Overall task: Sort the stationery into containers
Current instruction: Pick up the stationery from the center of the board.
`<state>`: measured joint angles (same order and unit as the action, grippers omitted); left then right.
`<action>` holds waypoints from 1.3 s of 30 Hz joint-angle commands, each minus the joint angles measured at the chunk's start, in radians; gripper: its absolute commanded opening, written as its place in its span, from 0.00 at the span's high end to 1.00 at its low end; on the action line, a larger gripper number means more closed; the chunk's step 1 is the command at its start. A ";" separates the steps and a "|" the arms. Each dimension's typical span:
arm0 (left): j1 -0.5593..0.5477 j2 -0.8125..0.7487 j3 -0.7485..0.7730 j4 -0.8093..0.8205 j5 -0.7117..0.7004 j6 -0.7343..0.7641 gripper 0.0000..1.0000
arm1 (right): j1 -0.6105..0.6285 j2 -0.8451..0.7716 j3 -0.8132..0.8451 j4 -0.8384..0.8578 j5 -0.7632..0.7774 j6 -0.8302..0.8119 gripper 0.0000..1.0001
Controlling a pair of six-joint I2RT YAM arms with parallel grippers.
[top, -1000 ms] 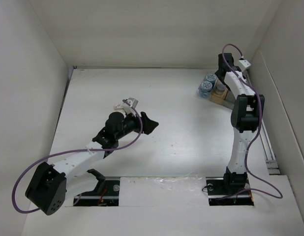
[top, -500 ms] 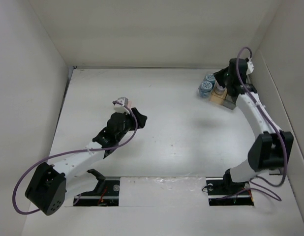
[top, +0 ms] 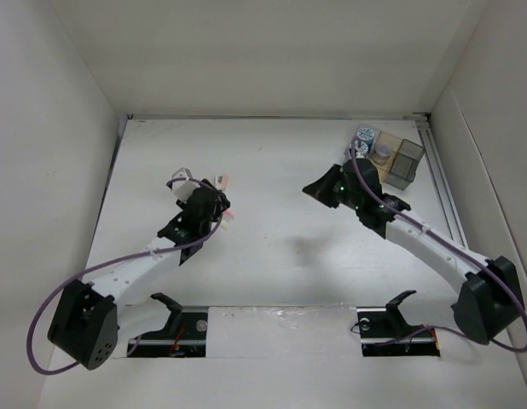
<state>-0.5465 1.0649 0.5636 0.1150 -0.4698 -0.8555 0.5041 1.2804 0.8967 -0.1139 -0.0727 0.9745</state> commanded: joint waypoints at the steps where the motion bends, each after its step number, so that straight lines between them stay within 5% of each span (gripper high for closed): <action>1: 0.005 0.114 0.123 -0.043 -0.082 -0.025 0.51 | 0.057 -0.090 0.002 0.008 0.098 -0.033 0.97; 3: 0.005 0.190 0.182 -0.060 -0.096 -0.016 0.51 | 0.077 -0.102 0.002 -0.030 0.109 -0.046 0.93; 8: 0.025 0.455 0.384 -0.142 -0.067 0.096 0.51 | 0.097 -0.139 -0.036 -0.020 0.109 -0.066 0.58; 13: 0.025 0.555 0.446 -0.160 -0.098 0.133 0.47 | 0.097 -0.157 -0.085 0.017 0.122 -0.077 0.39; 17: 0.045 0.610 0.495 -0.160 -0.089 0.159 0.40 | 0.097 -0.148 -0.085 0.017 0.103 -0.077 0.35; 39: 0.140 0.799 0.565 -0.054 0.019 0.319 0.40 | 0.088 -0.131 -0.094 0.036 0.103 -0.077 0.33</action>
<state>-0.4160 1.8458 1.0866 0.0395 -0.4709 -0.5694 0.5880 1.1416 0.8013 -0.1253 0.0292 0.9115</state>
